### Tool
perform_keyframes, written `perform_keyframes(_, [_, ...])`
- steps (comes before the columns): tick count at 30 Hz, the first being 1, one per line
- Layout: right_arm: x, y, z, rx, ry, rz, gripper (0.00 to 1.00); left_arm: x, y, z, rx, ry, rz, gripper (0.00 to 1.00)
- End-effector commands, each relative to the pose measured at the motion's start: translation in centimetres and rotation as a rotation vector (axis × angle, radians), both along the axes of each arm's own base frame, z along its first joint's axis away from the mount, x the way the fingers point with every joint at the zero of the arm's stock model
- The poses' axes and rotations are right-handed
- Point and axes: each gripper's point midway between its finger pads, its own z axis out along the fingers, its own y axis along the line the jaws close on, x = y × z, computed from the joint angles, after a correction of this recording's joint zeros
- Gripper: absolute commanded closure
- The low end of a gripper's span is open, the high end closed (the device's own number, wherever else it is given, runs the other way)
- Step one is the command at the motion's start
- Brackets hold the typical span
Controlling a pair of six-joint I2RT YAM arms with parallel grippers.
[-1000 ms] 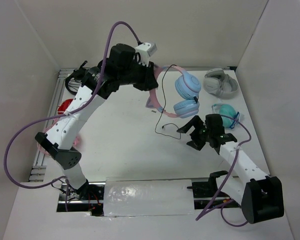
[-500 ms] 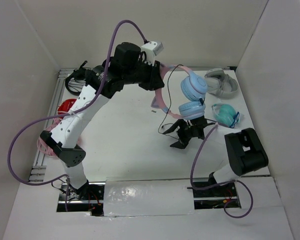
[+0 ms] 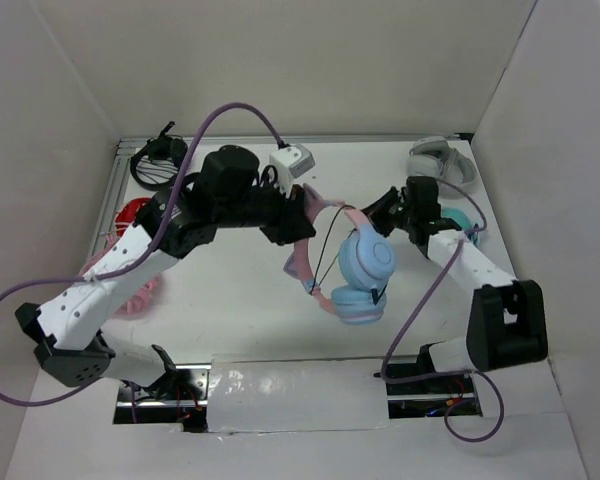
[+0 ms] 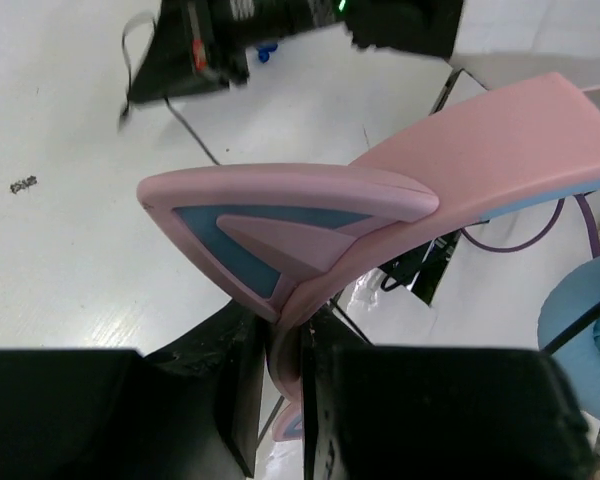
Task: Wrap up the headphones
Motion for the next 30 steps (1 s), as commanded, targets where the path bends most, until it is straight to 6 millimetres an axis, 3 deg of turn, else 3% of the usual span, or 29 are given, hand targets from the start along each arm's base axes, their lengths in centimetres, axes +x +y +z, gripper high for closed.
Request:
perform_keyframes(1, [3.1, -2.6, 7.3, -0.101, -0.272, -0.094, 1.00, -1.8, -0.8, 3.9, -0.164, -0.091, -0.060, 1.00])
perform_keyframes(4, [3.2, -3.8, 11.5, -0.135, -0.389, -0.134, 1.00, -2.1, -1.2, 3.1, -0.124, -0.063, -0.051, 1.00])
perform_keyframes(6, [3.2, -4.2, 15.8, -0.137, -0.495, -0.130, 1.00, -2.5, -1.8, 0.6, -0.078, -0.046, -0.070, 1.00])
perform_keyframes(7, [2.8, -4.0, 16.7, -0.170, -0.525, -0.091, 1.00, -2.8, -2.1, -0.5, -0.060, -0.038, -0.087, 1.00])
perform_keyframes(8, [2.7, -4.1, 18.3, -0.188, -0.561, -0.083, 1.00, -2.8, -2.3, -2.9, -0.013, -0.010, -0.088, 1.00])
perform_keyframes(9, [2.6, -4.0, 21.0, -0.198, -0.625, -0.073, 1.00, -3.0, -2.7, -3.9, 0.007, -0.001, -0.091, 1.00])
perform_keyframes(12, [2.0, -4.1, 24.2, -0.255, -0.726, -0.046, 1.00, -2.0, -2.9, -8.4, 0.119, 0.059, -0.016, 1.00])
perform_keyframes(15, [0.4, -3.7, 25.7, -0.284, -0.820, -0.010, 1.00, -0.9, -2.7, -12.1, 0.208, 0.112, 0.060, 1.00])
perform_keyframes(16, [0.5, -3.6, 26.5, -0.281, -0.853, -0.016, 1.00, -0.7, -2.9, -12.3, 0.207, 0.111, 0.060, 1.00])
perform_keyframes(18, [-1.4, -2.9, 26.6, -0.272, -0.932, 0.020, 1.00, -0.1, -2.6, -13.3, 0.232, 0.126, 0.091, 1.00])
perform_keyframes(19, [-2.6, -2.9, 28.3, -0.260, -1.013, 0.012, 1.00, 0.1, -2.4, -14.4, 0.268, 0.153, 0.107, 1.00])
perform_keyframes(20, [-3.1, -2.6, 27.4, -0.262, -1.021, 0.034, 1.00, 0.5, -2.3, -14.8, 0.279, 0.164, 0.129, 1.00])
perform_keyframes(27, [-8.7, -0.1, 29.7, -0.205, -1.257, 0.142, 1.00, 2.8, -1.6, -19.4, 0.389, 0.253, 0.213, 1.00])
perform_keyframes(30, [-11.4, 0.8, 30.0, -0.180, -1.358, 0.198, 1.00, 4.2, -1.3, -20.1, 0.426, 0.268, 0.275, 1.00])
